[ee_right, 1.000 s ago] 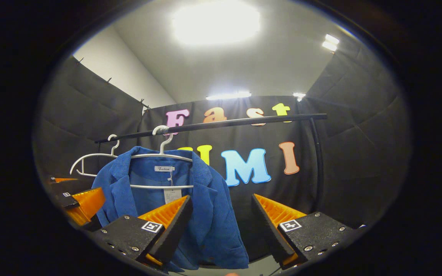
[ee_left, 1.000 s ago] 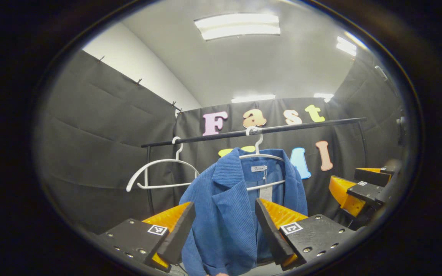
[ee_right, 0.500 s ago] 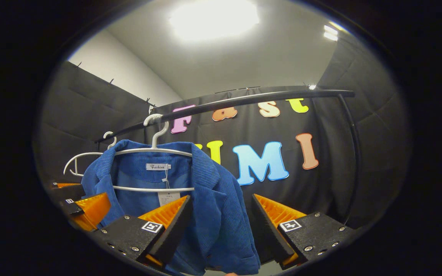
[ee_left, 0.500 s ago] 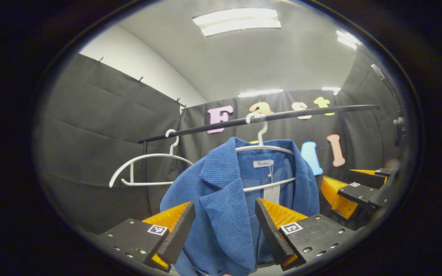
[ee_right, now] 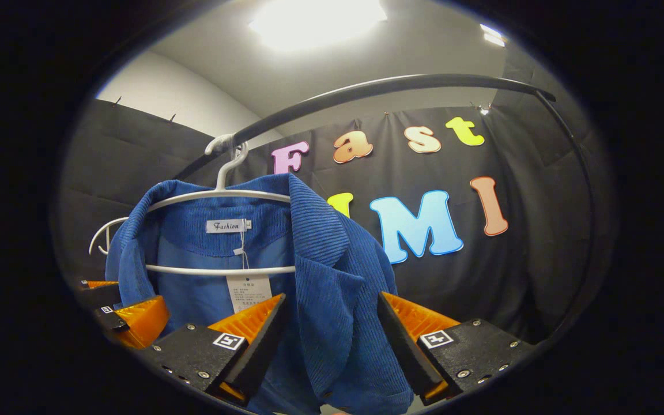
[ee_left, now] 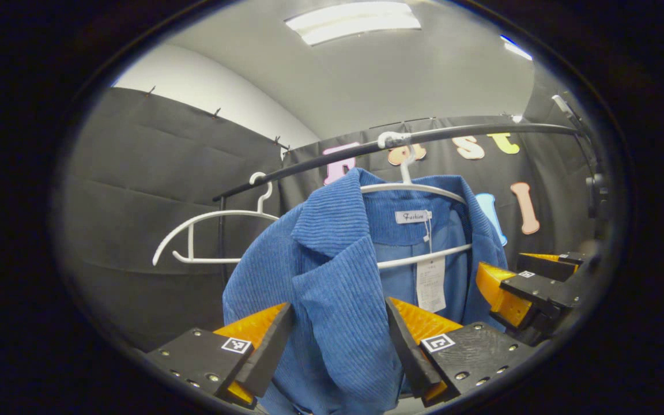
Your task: Grasp the clothes on the hanger with both hands and then place them into the laundry hamper below.
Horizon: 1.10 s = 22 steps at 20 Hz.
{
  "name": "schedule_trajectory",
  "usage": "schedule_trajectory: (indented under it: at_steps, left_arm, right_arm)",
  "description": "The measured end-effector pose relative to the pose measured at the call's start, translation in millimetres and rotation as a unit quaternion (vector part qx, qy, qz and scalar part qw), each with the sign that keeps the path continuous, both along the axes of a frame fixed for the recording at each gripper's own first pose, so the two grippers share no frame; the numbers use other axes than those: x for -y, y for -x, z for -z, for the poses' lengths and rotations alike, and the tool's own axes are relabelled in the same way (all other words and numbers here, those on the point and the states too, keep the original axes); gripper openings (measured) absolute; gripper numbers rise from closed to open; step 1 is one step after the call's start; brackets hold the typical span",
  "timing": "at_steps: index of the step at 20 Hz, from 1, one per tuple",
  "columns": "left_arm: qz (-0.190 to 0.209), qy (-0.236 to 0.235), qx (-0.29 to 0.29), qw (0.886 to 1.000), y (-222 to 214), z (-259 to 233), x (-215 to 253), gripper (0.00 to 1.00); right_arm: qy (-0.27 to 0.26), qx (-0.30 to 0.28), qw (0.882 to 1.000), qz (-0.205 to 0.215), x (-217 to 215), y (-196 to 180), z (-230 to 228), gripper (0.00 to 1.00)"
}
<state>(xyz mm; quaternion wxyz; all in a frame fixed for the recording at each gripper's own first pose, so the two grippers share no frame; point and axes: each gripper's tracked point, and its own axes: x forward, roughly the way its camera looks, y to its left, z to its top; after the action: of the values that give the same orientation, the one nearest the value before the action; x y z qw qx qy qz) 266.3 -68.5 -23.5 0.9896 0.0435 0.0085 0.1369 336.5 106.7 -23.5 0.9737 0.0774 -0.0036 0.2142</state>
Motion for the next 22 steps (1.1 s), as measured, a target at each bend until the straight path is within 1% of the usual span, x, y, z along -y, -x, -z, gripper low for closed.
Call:
schedule_trajectory:
  at_steps: [6,7,8,10,11,12,13,14,15,17,18,20,21,22]
  left_arm:
    - [-0.025,-0.012,-0.007,1.000,-3,5,-5,0.90]
    - [-0.030,-0.013,-0.008,0.999,-3,6,-8,0.96]
    - [-0.035,-0.014,-0.009,0.999,-2,6,-10,0.92]
    - [-0.031,-0.009,-0.020,0.999,-4,13,-7,0.82]
    - [-0.029,-0.010,-0.025,0.999,-4,14,-6,0.77]
    - [-0.029,-0.016,-0.028,0.999,-1,15,-8,0.77]
    - [-0.037,-0.020,-0.029,0.999,1,14,-13,0.63]
    - [-0.031,-0.016,-0.032,0.999,1,15,-11,0.49]
    - [-0.024,-0.014,-0.033,0.999,-1,15,-9,0.36]
    - [-0.035,-0.017,-0.034,0.999,5,13,-14,0.25]
    - [-0.037,-0.018,-0.034,0.999,6,13,-16,0.19]
    - [-0.024,-0.018,-0.033,0.999,8,8,-11,0.10]
    - [-0.024,-0.020,-0.029,0.999,11,2,-12,0.10]
    - [-0.013,-0.020,-0.026,0.999,12,-3,-8,0.06]
  right_arm:
    - [0.001,-0.022,1.000,-0.011,-11,-16,19,0.94]
    - [-0.001,-0.026,1.000,-0.016,-13,-17,22,0.89]
    - [-0.003,-0.029,0.999,-0.021,-15,-17,23,0.85]
    - [-0.009,-0.030,0.999,-0.034,-19,-15,22,0.70]
    - [-0.012,-0.025,0.999,-0.038,-20,-13,20,0.54]
    - [-0.012,-0.018,0.999,-0.041,-20,-13,17,0.48]
    - [-0.012,-0.009,0.999,-0.040,-19,-12,13,0.34]
    - [-0.013,0.004,0.999,-0.034,-15,-11,7,0.30]
    - [-0.015,0.020,0.999,-0.029,-12,-10,-1,0.10]
    - [-0.012,0.040,0.998,-0.037,-16,-7,-10,0.04]
    - [-0.006,0.047,0.998,-0.035,-14,-7,-14,0.04]
    - [-0.004,0.065,0.998,-0.023,-7,-9,-26,0.04]
    - [-0.007,0.073,0.997,-0.016,-3,-10,-31,0.04]
    - [-0.010,0.081,0.997,-0.007,1,-12,-38,0.04]
